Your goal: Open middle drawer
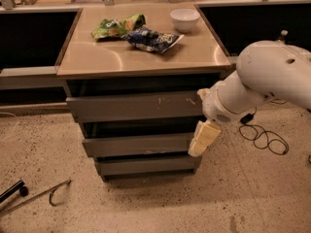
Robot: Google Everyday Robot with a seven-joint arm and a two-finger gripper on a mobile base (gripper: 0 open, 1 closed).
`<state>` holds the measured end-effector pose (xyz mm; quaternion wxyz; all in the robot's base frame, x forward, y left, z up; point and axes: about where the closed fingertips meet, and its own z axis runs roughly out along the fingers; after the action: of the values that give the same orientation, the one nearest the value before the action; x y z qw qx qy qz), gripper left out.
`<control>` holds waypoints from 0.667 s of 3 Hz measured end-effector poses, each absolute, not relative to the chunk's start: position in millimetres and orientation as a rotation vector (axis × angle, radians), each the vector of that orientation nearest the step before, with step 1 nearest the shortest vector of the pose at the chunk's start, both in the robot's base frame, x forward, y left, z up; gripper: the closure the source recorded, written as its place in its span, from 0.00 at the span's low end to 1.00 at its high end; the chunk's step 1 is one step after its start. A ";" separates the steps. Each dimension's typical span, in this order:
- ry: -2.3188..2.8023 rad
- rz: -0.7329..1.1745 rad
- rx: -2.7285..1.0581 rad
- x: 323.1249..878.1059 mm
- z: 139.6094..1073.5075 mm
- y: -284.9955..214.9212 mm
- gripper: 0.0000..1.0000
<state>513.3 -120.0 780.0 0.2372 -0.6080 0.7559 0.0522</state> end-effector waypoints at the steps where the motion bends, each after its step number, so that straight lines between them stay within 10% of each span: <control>1: 2.072 0.144 -1.666 513.3 779.8 -120.0 0.00; 2: 2.054 0.233 -1.649 516.8 730.9 -109.7 0.00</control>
Offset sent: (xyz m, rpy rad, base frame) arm 0.0123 0.0284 -0.1532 0.2036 0.0818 0.0344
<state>516.8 -109.7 730.9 0.2463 -0.6044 0.7528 0.0855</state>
